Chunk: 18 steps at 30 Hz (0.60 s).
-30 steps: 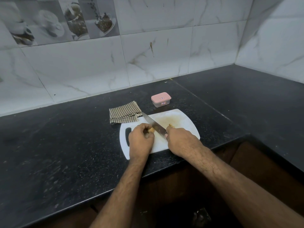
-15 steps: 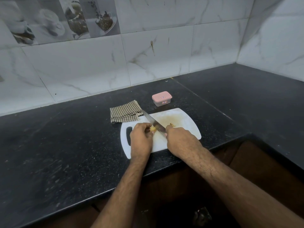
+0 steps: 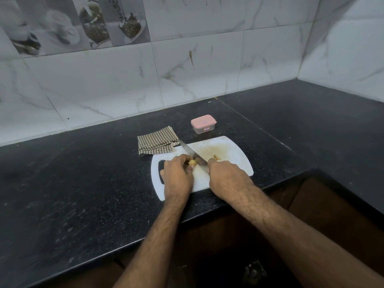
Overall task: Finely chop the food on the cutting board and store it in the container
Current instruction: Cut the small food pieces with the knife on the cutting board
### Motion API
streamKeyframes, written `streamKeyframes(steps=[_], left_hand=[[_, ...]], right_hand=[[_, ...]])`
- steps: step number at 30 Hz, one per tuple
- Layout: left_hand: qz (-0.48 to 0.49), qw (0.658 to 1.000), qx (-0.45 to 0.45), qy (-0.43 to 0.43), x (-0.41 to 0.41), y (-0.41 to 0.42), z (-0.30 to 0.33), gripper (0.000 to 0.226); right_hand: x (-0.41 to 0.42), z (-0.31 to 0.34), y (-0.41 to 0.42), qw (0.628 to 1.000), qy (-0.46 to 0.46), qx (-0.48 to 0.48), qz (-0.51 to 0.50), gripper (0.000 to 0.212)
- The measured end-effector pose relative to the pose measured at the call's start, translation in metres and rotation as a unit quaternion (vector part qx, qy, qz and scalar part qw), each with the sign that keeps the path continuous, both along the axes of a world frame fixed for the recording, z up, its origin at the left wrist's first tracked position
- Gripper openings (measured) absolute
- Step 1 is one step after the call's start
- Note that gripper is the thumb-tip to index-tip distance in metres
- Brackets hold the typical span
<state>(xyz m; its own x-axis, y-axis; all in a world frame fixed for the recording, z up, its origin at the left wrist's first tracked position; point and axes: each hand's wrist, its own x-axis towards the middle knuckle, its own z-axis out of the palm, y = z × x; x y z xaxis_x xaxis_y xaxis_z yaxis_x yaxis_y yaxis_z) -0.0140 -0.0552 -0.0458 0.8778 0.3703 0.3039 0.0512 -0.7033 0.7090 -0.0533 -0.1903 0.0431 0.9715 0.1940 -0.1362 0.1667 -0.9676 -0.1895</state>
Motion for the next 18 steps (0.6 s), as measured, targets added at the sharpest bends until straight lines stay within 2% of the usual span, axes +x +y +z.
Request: streamKeyframes(steps=[9,18], left_hand=[[-0.005,1.0,0.005,0.007,-0.001,0.0,0.001,0.02],[-0.01,1.0,0.013,0.021,-0.002,-0.001,0.004,0.025]], right_hand=[[0.002,0.006,0.0,0.999,0.008,-0.028,0.014,0.042],[0.005,0.011,-0.003,0.999,0.008,-0.029,0.02,0.039]])
